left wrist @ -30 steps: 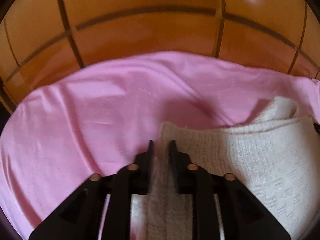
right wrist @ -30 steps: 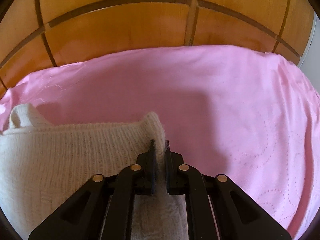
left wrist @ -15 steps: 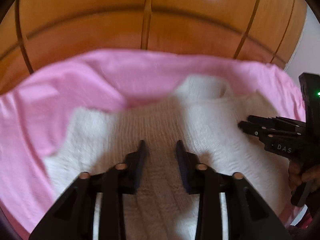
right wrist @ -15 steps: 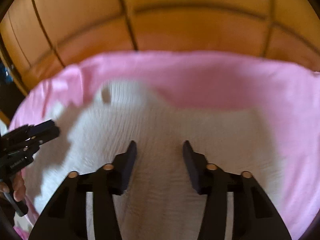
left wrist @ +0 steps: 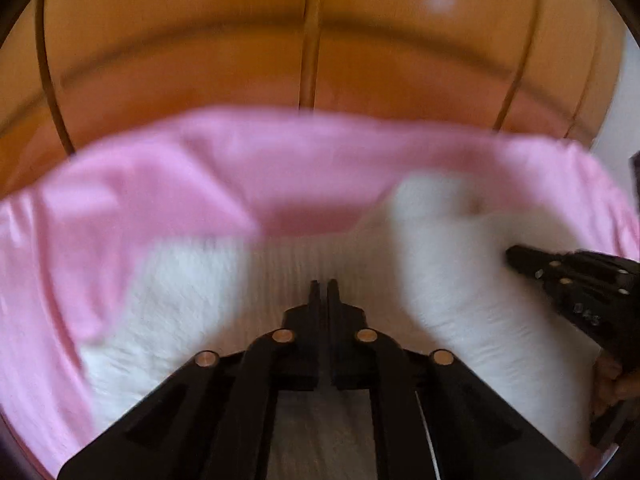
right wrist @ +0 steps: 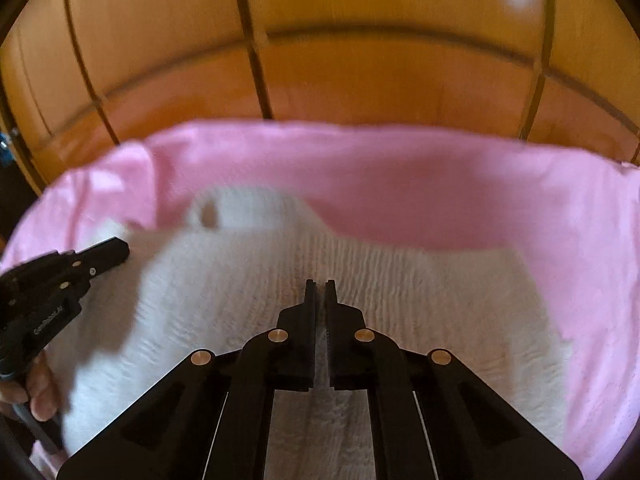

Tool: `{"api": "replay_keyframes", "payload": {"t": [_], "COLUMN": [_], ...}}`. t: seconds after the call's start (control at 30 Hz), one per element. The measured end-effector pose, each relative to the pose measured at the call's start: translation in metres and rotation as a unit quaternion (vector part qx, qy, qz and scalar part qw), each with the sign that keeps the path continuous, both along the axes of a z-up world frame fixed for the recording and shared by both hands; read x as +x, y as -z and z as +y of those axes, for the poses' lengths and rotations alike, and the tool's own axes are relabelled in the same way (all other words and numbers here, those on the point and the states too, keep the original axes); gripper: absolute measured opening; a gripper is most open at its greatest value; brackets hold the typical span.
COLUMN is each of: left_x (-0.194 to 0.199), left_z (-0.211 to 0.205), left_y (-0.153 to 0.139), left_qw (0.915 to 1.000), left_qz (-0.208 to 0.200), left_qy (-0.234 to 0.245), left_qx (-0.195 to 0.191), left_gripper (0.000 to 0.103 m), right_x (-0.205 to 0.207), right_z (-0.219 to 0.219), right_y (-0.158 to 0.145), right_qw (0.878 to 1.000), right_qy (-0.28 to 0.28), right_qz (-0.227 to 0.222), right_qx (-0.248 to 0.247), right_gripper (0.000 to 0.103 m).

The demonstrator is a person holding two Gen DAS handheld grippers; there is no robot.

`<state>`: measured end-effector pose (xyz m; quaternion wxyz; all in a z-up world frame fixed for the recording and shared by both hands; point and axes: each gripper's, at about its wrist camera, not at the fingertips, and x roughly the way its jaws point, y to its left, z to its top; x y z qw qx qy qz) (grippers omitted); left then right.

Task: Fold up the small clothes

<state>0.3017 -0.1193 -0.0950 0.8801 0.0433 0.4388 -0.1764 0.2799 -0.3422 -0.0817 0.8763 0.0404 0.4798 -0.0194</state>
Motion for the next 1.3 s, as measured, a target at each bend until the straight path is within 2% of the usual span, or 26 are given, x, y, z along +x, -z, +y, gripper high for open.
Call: {"api": "replay_keyframes", "payload": {"t": [0.07,0.2,0.23,0.27,0.3,0.37,0.4,0.43,0.53,0.7,0.8,0.9,0.93,1.17,1.3], "left_x": [0.003,0.000,-0.006,-0.009,-0.015,-0.037,-0.048,-0.056,-0.080,-0.109,-0.124,-0.137,-0.140,-0.157,-0.167], "left_z": [0.002,0.010,0.014,0.017,0.022,0.032,0.037,0.042,0.053,0.064,0.072,0.082,0.086,0.113,0.146], "left_y": [0.006,-0.003,-0.008,-0.011,-0.016,-0.030,-0.038,-0.042,-0.053,-0.057,-0.057,-0.056,-0.056,-0.043,-0.029], "left_qw": [0.9999,0.9996,0.9993,0.9989,0.9985,0.9975,0.9966,0.9961,0.9947,0.9945,0.9941,0.9931,0.9927,0.9907,0.9867], "left_qz": [-0.001,-0.002,-0.007,-0.009,-0.010,-0.028,-0.041,-0.047,-0.063,-0.058,-0.054,-0.056,-0.054,-0.041,-0.008], "left_qy": [-0.008,-0.024,-0.037,-0.046,-0.053,-0.060,-0.068,-0.071,-0.079,-0.085,-0.091,-0.101,-0.105,-0.127,-0.150], "left_qx": [-0.006,-0.014,-0.009,-0.007,-0.010,-0.025,-0.021,-0.021,-0.020,-0.021,-0.020,-0.021,-0.022,-0.024,-0.064], "left_gripper": [0.001,0.003,0.008,0.019,0.023,0.034,0.037,0.038,0.041,0.043,0.046,0.051,0.052,0.053,0.053], "right_x": [-0.001,-0.003,-0.003,-0.005,-0.008,-0.017,-0.021,-0.028,-0.050,-0.090,-0.108,-0.120,-0.123,-0.126,-0.126], "right_z": [-0.002,-0.002,-0.003,-0.005,-0.008,-0.009,-0.007,-0.006,0.001,0.018,0.032,0.043,0.046,0.052,0.050], "right_y": [0.006,0.006,0.006,0.004,0.002,-0.012,-0.017,-0.023,-0.036,-0.043,-0.044,-0.039,-0.035,-0.010,-0.004], "right_qw": [1.000,1.000,1.000,1.000,1.000,0.999,0.999,0.999,0.998,0.998,0.998,0.998,0.999,0.999,0.998], "right_qy": [0.004,0.006,0.007,0.008,0.010,0.014,0.017,0.021,0.014,0.000,-0.010,-0.021,-0.021,-0.026,-0.030], "right_qz": [-0.012,-0.019,-0.020,-0.020,-0.020,-0.029,-0.036,-0.044,-0.056,-0.052,-0.052,-0.044,-0.041,-0.045,-0.058], "right_qx": [-0.001,0.003,0.008,0.017,0.019,0.023,0.024,0.023,0.025,0.042,0.034,0.033,0.027,0.004,0.006], "right_gripper": [0.003,0.004,0.005,0.006,0.008,0.024,0.048,0.061,0.061,0.061,0.061,0.062,0.066,0.073,0.077]}}
